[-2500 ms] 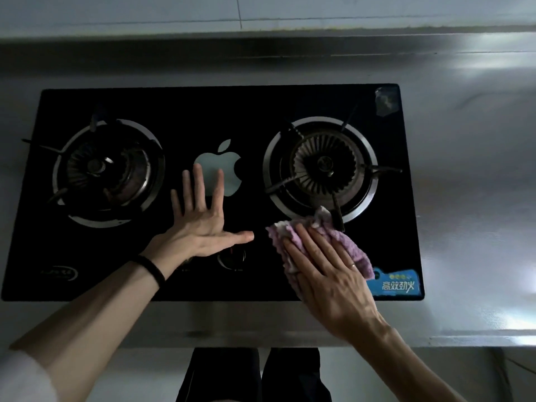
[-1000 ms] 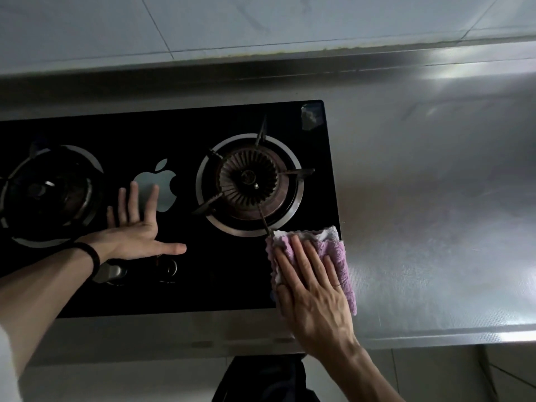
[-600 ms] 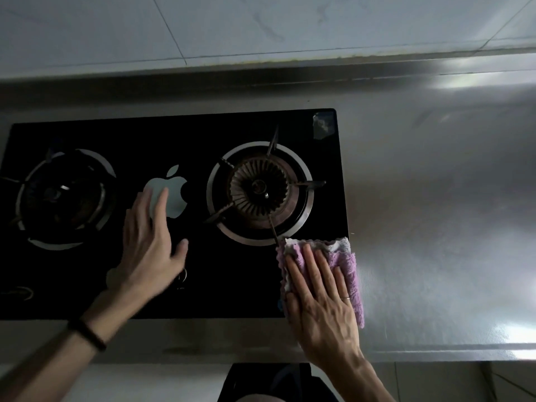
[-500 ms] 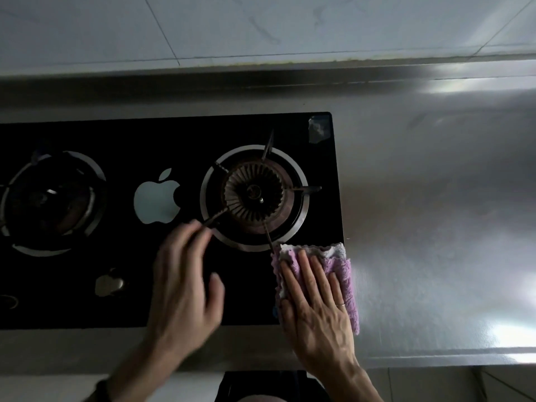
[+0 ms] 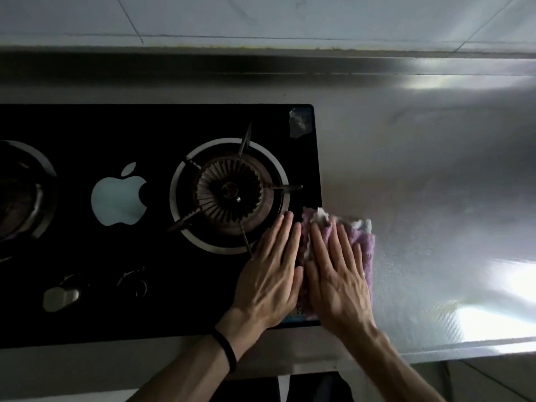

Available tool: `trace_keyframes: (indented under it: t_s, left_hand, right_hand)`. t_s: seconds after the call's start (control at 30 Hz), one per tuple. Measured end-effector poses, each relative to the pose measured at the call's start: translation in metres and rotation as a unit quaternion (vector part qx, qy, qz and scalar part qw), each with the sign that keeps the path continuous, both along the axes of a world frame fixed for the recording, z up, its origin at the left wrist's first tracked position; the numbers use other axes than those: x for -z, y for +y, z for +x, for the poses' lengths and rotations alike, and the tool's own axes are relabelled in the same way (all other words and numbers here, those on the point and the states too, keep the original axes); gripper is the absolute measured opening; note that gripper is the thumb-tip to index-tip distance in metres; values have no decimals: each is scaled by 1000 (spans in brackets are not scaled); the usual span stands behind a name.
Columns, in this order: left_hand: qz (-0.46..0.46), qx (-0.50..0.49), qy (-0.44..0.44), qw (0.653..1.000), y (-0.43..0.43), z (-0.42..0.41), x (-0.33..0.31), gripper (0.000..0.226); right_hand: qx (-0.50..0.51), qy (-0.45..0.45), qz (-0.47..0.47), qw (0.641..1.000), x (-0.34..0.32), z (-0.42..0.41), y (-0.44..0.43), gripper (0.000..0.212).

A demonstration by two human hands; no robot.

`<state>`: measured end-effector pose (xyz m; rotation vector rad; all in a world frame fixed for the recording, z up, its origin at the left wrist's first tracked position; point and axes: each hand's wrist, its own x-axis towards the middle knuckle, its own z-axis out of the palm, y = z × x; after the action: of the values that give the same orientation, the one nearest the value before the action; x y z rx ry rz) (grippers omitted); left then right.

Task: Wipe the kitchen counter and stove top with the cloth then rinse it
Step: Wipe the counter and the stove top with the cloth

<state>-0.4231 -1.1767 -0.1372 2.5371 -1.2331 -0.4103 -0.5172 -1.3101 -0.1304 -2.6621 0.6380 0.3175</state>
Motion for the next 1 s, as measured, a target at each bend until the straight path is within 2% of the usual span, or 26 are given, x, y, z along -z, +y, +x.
trace_keyframes:
  t_s: [0.17, 0.27, 0.47, 0.6, 0.7, 0.87, 1.0]
  left_hand:
    - [-12, -19, -22, 1000, -5, -3, 4, 65]
    - [-23, -24, -31, 999, -11, -6, 2, 65]
    - [-7, -12, -56, 998, -51, -8, -7, 71]
    - [-4, -46, -19, 999, -70, -3, 3, 68]
    - [31, -56, -59, 996, -74, -4, 8, 68]
    - [19, -62, -61, 996, -76, -5, 9, 68]
    - [-16, -81, -54, 995, -78, -6, 9, 66]
  right_hand:
    - [-6, -15, 9, 1000, 4, 74, -41, 65]
    - [-14, -25, 29, 999, 5, 88, -49, 66]
    - [-43, -8, -6, 999, 5, 6, -38, 65]
    - [-58, 29, -66, 996, 4, -78, -22, 68]
    - [-37, 37, -47, 998, 4, -95, -16, 63]
    - [-74, -11, -35, 997, 4, -41, -47, 60]
    - [-52, -4, -1, 999, 10, 21, -74, 61]
